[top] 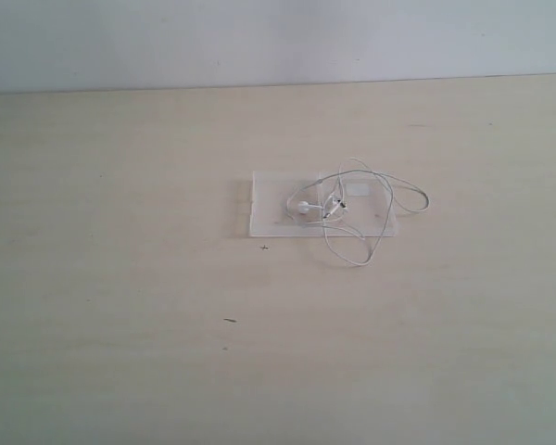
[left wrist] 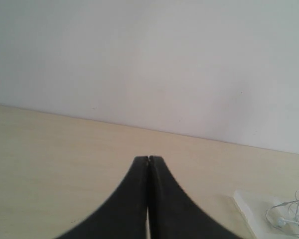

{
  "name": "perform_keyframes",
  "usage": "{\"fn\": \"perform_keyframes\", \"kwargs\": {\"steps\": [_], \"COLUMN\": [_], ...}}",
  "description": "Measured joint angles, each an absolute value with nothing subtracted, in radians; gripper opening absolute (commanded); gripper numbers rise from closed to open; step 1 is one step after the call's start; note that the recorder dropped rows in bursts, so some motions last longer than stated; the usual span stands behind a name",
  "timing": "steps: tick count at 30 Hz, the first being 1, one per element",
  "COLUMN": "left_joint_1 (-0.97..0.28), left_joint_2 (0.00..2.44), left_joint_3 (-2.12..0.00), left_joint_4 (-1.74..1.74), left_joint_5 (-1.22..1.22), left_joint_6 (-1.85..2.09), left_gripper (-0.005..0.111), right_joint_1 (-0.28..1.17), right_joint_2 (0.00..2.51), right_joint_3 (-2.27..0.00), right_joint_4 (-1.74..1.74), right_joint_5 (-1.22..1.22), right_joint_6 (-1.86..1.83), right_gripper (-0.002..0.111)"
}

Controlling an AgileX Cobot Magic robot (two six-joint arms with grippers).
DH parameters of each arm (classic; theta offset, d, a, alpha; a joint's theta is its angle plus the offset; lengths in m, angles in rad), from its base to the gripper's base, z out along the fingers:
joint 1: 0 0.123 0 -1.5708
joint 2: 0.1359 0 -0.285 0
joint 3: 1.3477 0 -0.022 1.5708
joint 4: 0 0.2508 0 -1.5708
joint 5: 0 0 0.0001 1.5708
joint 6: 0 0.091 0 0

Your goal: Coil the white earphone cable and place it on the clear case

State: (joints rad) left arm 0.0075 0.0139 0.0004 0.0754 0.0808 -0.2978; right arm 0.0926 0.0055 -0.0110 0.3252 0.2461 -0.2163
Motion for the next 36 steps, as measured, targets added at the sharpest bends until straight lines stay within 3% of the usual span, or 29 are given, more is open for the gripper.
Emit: {"fn": "perform_keyframes", "kwargs": {"steps": [36], "left_joint_1": [0.008], "left_joint_2": [0.012], "left_joint_3": [0.0], "left_joint_4": [0.034], "left_joint_5": [0.081], "left_joint_6": [-0.288], "left_gripper": [0.0], "right_joint_1": [0.093], "right_joint_2": [0.005], "right_joint_3": [-0.011], "right_joint_4": [0.324], "right_joint_5": [0.246], "right_joint_6": [-0.216], "right_gripper": [0.0]}}
